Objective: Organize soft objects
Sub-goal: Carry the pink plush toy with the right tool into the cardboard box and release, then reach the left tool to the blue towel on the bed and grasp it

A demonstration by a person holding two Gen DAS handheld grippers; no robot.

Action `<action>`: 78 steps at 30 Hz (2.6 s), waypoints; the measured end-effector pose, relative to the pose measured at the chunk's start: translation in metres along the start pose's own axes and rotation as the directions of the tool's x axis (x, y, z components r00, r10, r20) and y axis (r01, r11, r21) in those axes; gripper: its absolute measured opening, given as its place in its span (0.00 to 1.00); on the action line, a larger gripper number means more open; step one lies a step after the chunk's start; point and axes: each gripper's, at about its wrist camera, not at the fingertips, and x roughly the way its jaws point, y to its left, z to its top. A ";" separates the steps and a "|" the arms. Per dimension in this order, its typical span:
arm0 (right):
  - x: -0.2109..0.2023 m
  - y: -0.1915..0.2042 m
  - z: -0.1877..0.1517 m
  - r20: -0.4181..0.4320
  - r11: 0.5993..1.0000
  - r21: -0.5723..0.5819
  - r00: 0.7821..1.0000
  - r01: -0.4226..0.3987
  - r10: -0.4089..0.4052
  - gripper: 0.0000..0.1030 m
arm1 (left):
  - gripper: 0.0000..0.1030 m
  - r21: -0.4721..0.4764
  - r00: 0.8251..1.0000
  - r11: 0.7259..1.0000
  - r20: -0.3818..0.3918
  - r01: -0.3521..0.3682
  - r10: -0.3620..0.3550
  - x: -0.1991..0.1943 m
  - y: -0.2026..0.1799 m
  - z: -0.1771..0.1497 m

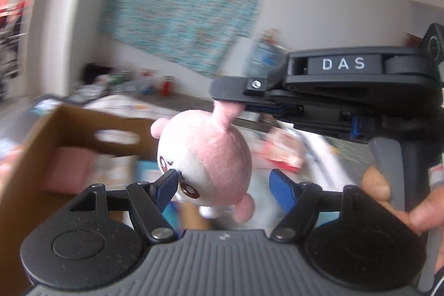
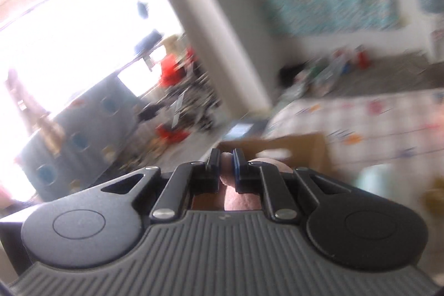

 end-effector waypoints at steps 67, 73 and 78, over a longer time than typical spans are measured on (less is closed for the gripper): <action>-0.102 -0.129 -0.031 0.032 0.909 0.245 0.934 0.338 -0.356 0.42 | 0.74 0.153 0.967 0.978 -0.234 0.143 -0.105 0.078 -0.059 -0.033; -0.173 -0.191 -0.091 0.076 0.754 0.477 0.834 0.452 -0.547 0.46 | 0.74 0.196 0.937 0.960 -0.325 0.198 -0.126 0.131 -0.101 -0.012; -0.180 -0.239 -0.133 0.055 0.639 0.628 0.794 0.444 -0.606 0.46 | 0.74 0.174 0.875 0.956 -0.466 0.237 -0.132 0.195 -0.143 0.006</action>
